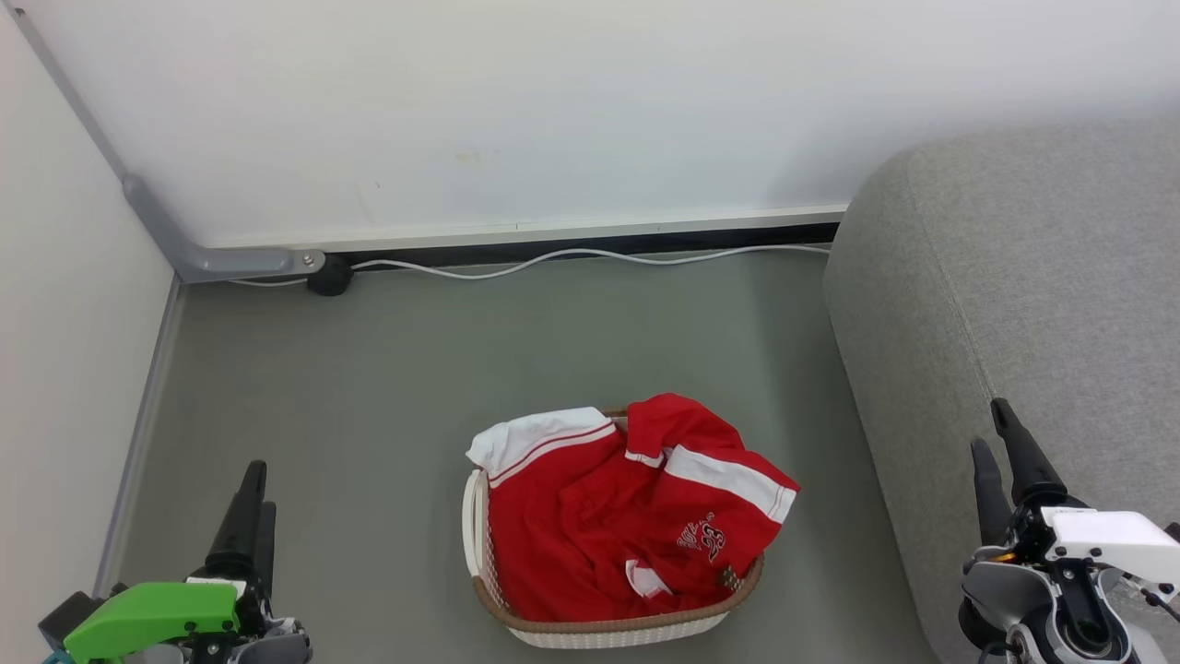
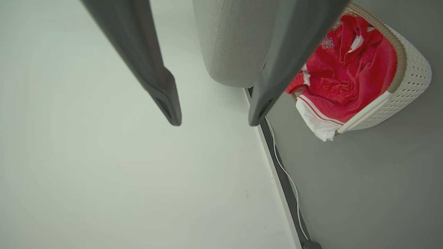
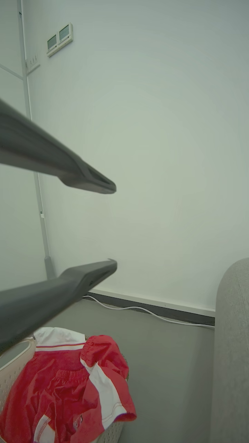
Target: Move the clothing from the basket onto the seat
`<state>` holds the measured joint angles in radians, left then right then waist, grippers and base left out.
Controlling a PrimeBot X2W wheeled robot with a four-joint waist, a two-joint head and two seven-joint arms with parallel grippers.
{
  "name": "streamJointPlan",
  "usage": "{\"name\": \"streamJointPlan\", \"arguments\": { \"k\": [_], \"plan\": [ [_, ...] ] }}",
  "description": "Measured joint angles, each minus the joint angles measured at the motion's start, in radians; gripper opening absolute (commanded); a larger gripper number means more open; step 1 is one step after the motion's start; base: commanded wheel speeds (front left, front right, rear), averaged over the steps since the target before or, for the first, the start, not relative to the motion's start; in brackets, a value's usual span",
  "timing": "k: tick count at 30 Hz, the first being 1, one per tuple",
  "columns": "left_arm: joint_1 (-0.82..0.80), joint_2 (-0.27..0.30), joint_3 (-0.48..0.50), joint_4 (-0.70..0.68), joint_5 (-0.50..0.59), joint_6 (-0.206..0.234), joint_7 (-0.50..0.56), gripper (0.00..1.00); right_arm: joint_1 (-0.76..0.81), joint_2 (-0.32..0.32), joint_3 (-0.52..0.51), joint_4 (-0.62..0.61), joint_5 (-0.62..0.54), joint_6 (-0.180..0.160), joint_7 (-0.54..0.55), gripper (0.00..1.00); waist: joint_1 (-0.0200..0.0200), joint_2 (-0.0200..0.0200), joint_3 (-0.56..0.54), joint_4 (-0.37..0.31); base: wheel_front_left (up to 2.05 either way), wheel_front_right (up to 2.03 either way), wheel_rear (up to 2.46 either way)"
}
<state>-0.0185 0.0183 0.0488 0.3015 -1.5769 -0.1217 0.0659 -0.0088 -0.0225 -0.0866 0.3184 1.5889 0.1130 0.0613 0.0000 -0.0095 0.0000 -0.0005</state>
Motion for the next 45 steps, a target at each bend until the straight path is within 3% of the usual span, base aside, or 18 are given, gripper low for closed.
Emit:
{"name": "streamJointPlan", "arguments": {
  "k": [13,45],
  "plan": [
    [0.000,0.001,-0.015,-0.051,0.131,0.005,-0.042,1.00,-0.004,-0.003,0.035,-0.024,-0.125,-0.010,-0.037,1.00,0.0001,0.0000,-0.002,-0.001,0.00,0.00,0.00],
    [0.011,0.037,-0.128,-0.187,0.790,0.076,-0.156,1.00,-0.010,-0.025,0.206,-0.105,-0.663,-0.090,-0.149,1.00,0.0001,0.0000,-0.001,-0.002,0.00,0.00,0.00]
  ]
}}
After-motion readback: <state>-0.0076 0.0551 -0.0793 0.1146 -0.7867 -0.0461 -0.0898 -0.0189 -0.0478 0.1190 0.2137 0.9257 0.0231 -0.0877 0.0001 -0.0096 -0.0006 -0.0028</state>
